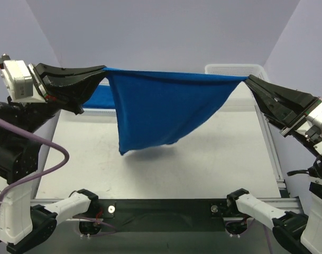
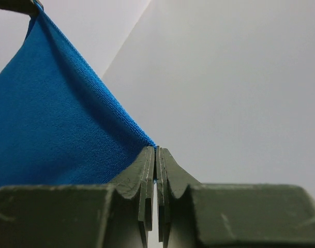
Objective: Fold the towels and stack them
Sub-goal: Flatten out the crumpled towel, then fold the towel
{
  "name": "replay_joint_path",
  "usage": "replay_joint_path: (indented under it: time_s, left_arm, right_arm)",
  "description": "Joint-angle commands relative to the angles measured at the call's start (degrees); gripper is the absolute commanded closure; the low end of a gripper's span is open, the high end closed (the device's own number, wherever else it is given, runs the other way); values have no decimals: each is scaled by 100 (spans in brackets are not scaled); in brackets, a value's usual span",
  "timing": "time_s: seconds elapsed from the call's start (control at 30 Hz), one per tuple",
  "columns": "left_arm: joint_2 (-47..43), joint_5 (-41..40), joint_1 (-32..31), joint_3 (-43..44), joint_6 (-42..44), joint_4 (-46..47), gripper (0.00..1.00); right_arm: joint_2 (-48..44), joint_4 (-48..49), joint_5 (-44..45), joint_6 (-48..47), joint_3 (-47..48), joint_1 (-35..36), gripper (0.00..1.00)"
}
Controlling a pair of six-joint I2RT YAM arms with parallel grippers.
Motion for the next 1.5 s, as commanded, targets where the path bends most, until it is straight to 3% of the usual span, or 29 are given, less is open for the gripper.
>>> replay_joint_path:
  time_s: [0.0, 0.27, 0.57, 0.7, 0.9, 1.13, 1.47]
  left_arm:
    - [122, -854, 177, 383, 67, -8, 100]
    - [790, -1564, 185, 41, 84, -323, 100]
    - [2530, -2592, 677, -1328, -240, -36, 100]
    - [3478, -2576, 844, -1550, -425, 317, 100]
    - [4420, -2523, 897, -805, -390, 282, 100]
    - [4703, -2128, 889, -267, -372, 413, 100]
    - [4720, -1767, 888, -959, -363, 695, 100]
  right_arm:
    - [56, 483, 991, -40, 396, -171, 100]
    - [794, 553, 1377, 83, 248, -171, 100]
    - [2217, 816, 2537, -119, -1140, -522, 100]
    - [2719, 1754, 3003, -146, -1896, -769, 100]
    - [3528, 2134, 3223, -207, -1986, -936, 100]
    - [4020, 2249, 3609, -339, -1730, -1041, 100]
    - [3907, 2109, 3522, -436, -2484, -1050, 100]
